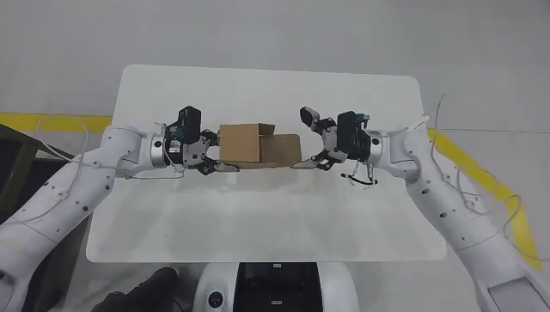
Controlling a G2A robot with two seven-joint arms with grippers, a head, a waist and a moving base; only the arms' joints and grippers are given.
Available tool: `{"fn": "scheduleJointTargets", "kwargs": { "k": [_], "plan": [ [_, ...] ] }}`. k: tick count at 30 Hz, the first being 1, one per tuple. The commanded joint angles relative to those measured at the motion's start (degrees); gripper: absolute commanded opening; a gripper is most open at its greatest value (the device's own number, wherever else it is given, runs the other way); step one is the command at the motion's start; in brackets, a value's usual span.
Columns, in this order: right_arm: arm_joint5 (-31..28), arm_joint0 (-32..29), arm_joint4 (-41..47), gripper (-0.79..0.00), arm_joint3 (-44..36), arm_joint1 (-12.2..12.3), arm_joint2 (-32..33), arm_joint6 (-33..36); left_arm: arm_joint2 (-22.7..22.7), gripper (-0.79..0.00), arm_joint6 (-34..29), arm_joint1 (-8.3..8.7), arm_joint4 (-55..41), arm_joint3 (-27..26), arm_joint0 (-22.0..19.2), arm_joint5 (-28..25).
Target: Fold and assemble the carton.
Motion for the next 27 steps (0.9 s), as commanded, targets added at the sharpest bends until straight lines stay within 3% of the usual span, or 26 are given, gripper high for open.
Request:
{"fn": "scheduleJointTargets", "kwargs": {
  "k": [1, 13, 18, 27],
  "plan": [
    [1.4, -0.59, -0.99, 0.0, -0.99, -0.03, 0.08, 0.52, 0.04, -0.434, -0.38, -0.21, -0.07, 0.03, -0.13, 0.0],
    [7.44, -0.13, -2.11, 0.0, -0.11, -1.56, -1.95, 0.18, -0.5, -0.431, -0.29, -0.62, 0.82, -1.66, 0.48, 0.0],
    [7.87, 0.62, -2.26, 0.0, 0.75, -2.08, -2.44, 0.11, -0.57, -0.477, -0.06, -0.45, 1.03, -2.26, 0.97, 0.0],
    [8.0, 2.5, -2.27, 0.0, 2.41, -3.56, -4.76, -1.23, 0.13, -0.483, -0.71, -0.45, 1.34, -3.53, 1.15, 0.0]
  ]
}}
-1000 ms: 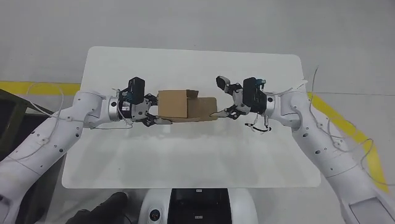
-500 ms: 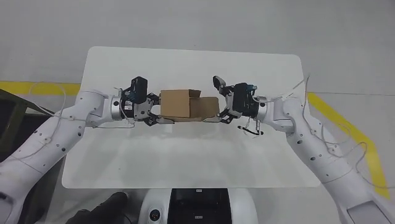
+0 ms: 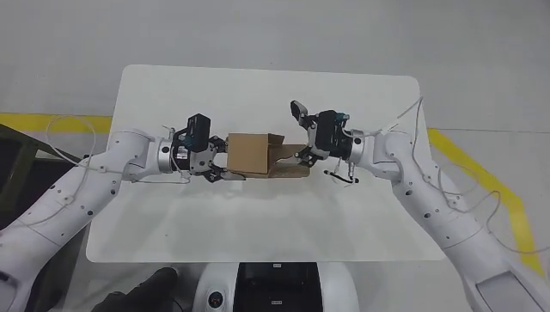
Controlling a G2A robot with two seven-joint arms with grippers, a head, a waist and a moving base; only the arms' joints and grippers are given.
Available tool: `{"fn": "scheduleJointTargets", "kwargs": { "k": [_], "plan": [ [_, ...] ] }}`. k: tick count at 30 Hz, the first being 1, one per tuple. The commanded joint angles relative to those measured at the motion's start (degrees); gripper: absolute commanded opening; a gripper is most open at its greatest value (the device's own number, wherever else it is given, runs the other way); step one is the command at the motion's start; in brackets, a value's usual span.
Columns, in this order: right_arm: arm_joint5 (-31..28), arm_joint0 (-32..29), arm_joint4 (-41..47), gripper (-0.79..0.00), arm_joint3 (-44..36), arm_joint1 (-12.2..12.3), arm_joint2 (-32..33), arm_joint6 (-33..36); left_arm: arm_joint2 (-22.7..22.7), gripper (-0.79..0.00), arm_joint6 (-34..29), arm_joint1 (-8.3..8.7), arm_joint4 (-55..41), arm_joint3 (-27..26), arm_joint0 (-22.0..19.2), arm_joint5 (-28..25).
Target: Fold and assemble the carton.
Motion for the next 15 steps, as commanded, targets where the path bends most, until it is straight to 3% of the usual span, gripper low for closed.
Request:
{"fn": "scheduleJointTargets", "kwargs": {
  "k": [1, 8, 15],
  "plan": [
    [-0.04, 0.44, -0.12, 0.0, 0.31, -0.31, -0.5, -0.11, 0.17, -0.483, -0.12, -0.05, -0.16, -0.08, -0.12, 0.0],
    [-1.52, 0.8, -0.97, 0.0, 1.64, -0.68, -0.32, -1.3, 0.39, -0.511, -0.23, -0.14, -0.67, 0.66, -0.59, 0.0],
    [-8.14, -0.8, -0.66, 0.0, 2.29, 0.34, 2.91, -3.67, 0.39, -0.483, -0.01, -0.06, -0.81, 1.59, -0.65, 0.0]
  ]
}}
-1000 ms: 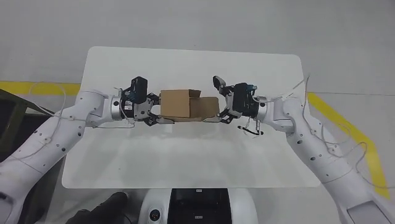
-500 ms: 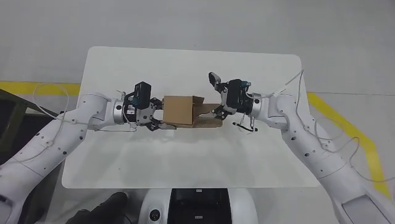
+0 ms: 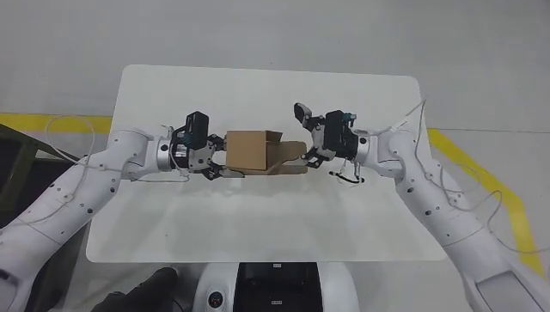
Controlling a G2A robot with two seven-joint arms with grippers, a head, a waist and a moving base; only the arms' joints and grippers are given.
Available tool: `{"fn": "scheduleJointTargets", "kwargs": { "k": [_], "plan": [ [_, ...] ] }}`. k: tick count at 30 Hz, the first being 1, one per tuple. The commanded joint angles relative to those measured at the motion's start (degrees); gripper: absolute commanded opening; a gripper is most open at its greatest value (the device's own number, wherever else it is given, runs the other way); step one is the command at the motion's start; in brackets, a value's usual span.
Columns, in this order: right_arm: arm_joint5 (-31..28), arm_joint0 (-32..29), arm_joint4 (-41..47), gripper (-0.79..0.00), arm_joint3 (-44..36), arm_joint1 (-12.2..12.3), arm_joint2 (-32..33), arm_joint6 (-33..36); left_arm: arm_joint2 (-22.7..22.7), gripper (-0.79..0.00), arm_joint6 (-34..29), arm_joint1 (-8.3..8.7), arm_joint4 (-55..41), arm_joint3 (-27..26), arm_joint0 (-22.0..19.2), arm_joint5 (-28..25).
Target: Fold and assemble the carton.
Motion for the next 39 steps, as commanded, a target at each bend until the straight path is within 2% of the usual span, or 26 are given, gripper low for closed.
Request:
{"fn": "scheduleJointTargets", "kwargs": {
  "k": [1, 11, 13, 14, 15, 18, 19, 21, 25, 35, 39],
  "plan": [
    [-1.27, -0.3, 0.15, 0.0, -0.25, 0.22, 0.41, -0.95, 0.04, -0.483, -0.02, 0.01, 0.06, 0.09, -0.01, 0.0],
    [-1.27, 4.01, 0.1, 0.0, 0.6, 1.48, -7.0, -3.46, 0.19, -0.493, 0.05, 0.09, 0.34, -0.72, -0.03, 0.0],
    [-1.27, 4.95, -0.01, -0.163, 1.35, 1.59, -8.21, -4.51, 0.11, -0.493, 0.07, 0.13, 0.42, -0.8, -0.03, 0.0],
    [-1.27, 5.33, -0.19, -0.212, 1.69, 1.64, -8.72, -4.98, 0.08, -0.493, 0.09, 0.14, 0.44, -0.81, -0.01, 0.0],
    [-1.27, 5.64, -0.32, -0.237, 1.96, 1.69, -9.18, -5.46, 0.05, -0.493, 0.1, 0.16, 0.44, -0.82, 0.0, 0.0],
    [-1.27, 6.25, -0.91, -0.243, 2.6, 1.88, -9.94, -6.53, -0.03, -0.489, 0.06, 0.2, 0.34, -0.62, 0.01, 0.0],
    [-1.27, 6.33, -1.16, -0.274, 2.68, 1.96, -9.94, -6.86, -0.05, -0.493, 0.0, 0.21, 0.29, -0.56, 0.0, 0.0],
    [-1.27, 6.26, -1.61, -0.394, 2.69, 2.14, -9.84, -7.42, -0.08, -0.493, -0.01, 0.21, 0.15, -0.5, -0.01, 0.0],
    [-1.27, 5.99, -2.12, -0.434, 2.17, 2.34, -9.73, -7.47, -0.08, -0.489, -0.05, 0.19, 0.05, -0.54, -0.01, 0.0],
    [-1.27, 6.11, -2.0, -0.465, 0.97, 2.17, -10.0, -6.52, 0.23, -0.493, -0.34, 0.17, -0.12, -0.54, -0.2, 0.0],
    [-1.27, 6.53, -1.65, -0.533, 0.77, 1.86, -10.61, -5.69, 0.47, -0.493, -0.37, 0.17, -0.22, -0.55, -0.34, 0.0]
  ]
}}
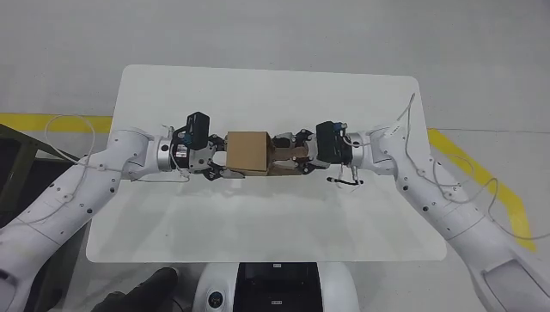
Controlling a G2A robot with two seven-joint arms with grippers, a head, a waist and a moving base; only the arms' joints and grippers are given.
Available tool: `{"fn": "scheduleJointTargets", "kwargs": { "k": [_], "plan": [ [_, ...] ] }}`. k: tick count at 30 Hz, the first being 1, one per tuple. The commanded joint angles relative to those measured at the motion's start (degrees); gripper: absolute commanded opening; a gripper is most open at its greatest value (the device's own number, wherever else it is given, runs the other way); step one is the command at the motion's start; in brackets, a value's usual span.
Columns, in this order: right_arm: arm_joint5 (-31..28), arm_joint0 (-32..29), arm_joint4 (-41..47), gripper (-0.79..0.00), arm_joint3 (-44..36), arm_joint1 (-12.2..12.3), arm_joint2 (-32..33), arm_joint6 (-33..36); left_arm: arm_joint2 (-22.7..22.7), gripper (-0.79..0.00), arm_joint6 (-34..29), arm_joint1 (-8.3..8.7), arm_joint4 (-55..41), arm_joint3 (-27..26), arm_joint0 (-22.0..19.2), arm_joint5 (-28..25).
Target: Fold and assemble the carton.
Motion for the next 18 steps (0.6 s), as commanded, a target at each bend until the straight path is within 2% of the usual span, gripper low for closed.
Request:
{"fn": "scheduleJointTargets", "kwargs": {
  "k": [1, 9, 16, 18],
  "plan": [
    [0.0, 0.21, 0.25, -0.542, 0.04, -0.18, -0.32, 0.38, 0.11, -0.493, 0.0, 0.0, 0.0, 0.02, -0.09, 0.0],
    [0.0, 0.88, 1.0, -0.659, 0.57, -0.88, -0.96, 1.47, 0.44, -0.489, 0.42, -0.01, 0.15, 0.03, -0.38, 0.0],
    [0.0, 1.59, 1.92, -0.686, 0.61, -1.66, -1.95, 3.07, 0.69, -0.489, 0.76, 0.0, 0.42, -0.21, -0.67, 0.0],
    [0.0, 1.9, 2.16, -0.674, 0.68, -1.92, -2.43, 3.54, 0.72, -0.493, 0.83, 0.01, 0.5, -0.21, -0.75, 0.0]
  ]
}}
